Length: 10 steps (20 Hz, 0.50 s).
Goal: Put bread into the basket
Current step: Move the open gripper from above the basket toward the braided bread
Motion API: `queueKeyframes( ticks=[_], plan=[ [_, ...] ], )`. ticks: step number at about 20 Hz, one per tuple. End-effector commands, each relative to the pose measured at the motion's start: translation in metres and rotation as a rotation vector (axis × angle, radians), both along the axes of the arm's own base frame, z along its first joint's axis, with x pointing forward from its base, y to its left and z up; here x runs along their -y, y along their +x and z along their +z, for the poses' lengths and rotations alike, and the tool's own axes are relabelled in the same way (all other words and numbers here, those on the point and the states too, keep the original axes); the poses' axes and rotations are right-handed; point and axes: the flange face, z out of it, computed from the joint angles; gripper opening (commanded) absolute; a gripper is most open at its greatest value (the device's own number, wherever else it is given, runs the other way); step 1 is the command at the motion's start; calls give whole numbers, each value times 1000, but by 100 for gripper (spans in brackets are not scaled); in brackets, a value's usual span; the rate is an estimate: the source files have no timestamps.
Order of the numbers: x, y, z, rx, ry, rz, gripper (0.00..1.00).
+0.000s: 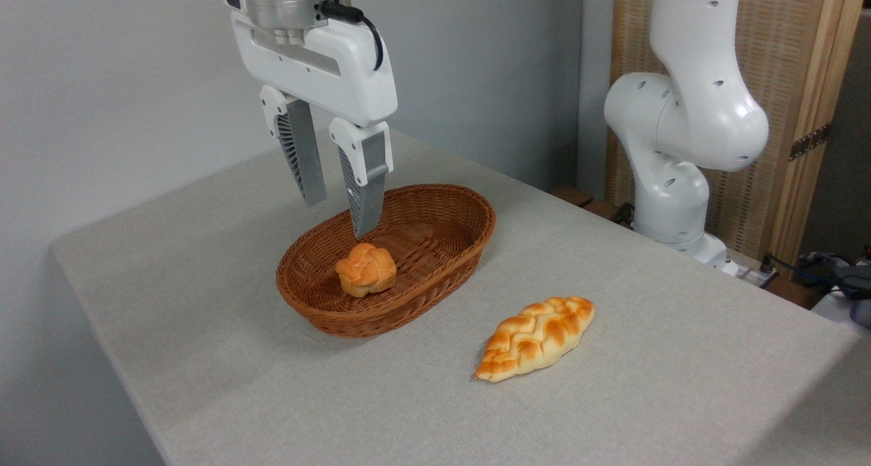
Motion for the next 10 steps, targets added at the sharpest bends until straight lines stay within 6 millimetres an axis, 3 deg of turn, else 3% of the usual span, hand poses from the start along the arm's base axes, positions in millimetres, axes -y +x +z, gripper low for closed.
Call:
queueKeyframes(
  ticks=[1,5,10],
  plan=[
    [-5,-18,4,-15,-17,7,100],
    [-24,-57,-7,-35,-12,-83,100],
    [-59,-109,-32,-82,-25,-37,100]
  ],
)
